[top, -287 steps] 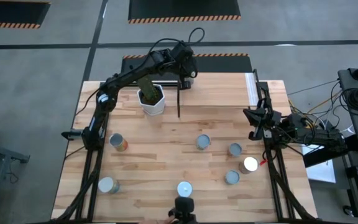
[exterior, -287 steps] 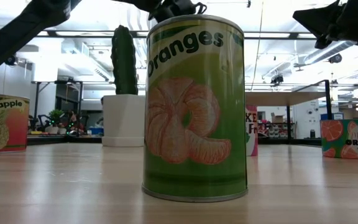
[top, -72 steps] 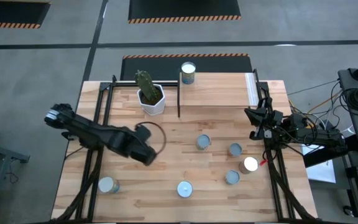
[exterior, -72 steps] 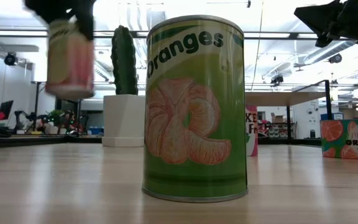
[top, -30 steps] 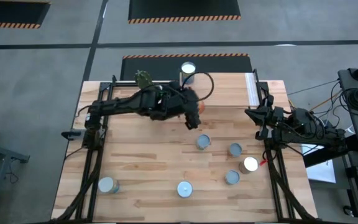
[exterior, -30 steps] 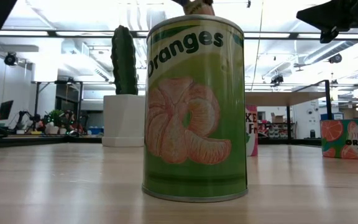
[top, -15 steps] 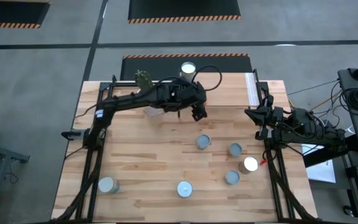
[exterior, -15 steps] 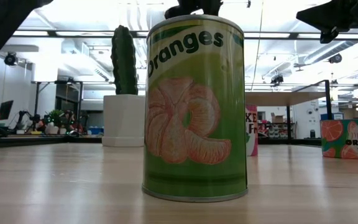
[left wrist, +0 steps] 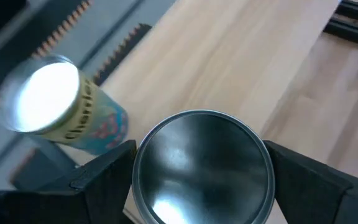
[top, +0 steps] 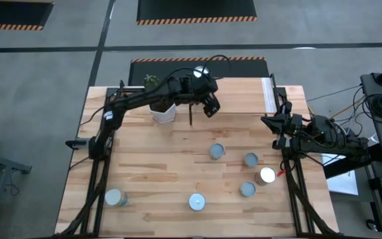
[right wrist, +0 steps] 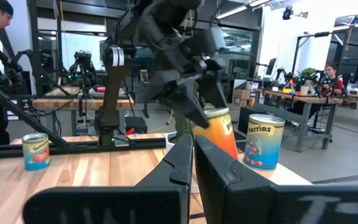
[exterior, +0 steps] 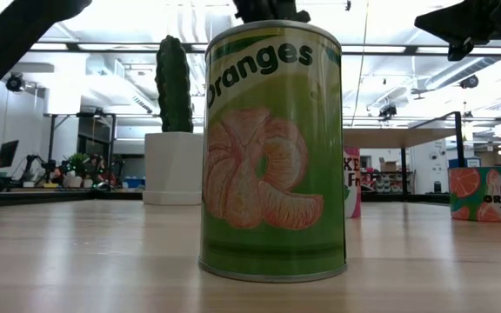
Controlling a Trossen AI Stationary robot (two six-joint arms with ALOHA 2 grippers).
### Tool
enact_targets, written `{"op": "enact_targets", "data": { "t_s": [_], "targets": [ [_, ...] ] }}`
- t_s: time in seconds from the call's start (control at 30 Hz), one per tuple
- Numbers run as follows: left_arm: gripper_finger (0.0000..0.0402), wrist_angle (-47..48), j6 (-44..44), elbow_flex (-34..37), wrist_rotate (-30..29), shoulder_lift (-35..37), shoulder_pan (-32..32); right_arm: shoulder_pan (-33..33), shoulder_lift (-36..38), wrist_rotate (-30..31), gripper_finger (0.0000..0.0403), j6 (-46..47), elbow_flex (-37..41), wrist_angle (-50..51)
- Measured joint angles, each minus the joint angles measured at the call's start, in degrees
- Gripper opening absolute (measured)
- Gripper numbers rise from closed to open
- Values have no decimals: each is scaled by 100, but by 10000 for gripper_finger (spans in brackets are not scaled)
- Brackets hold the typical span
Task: Pick and place cans onto a shelf
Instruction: Put the canned pineapple on the shelf
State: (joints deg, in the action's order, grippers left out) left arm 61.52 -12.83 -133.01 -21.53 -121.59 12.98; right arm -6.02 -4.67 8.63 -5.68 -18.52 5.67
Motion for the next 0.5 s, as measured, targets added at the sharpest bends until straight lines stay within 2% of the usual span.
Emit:
{"op": "enact_targets", "data": {
  "t_s": [0.5],
  "targets": [
    [326,37,12,-2,1,-6,293,2,0,1,9,-21,0,0]
  ]
}}
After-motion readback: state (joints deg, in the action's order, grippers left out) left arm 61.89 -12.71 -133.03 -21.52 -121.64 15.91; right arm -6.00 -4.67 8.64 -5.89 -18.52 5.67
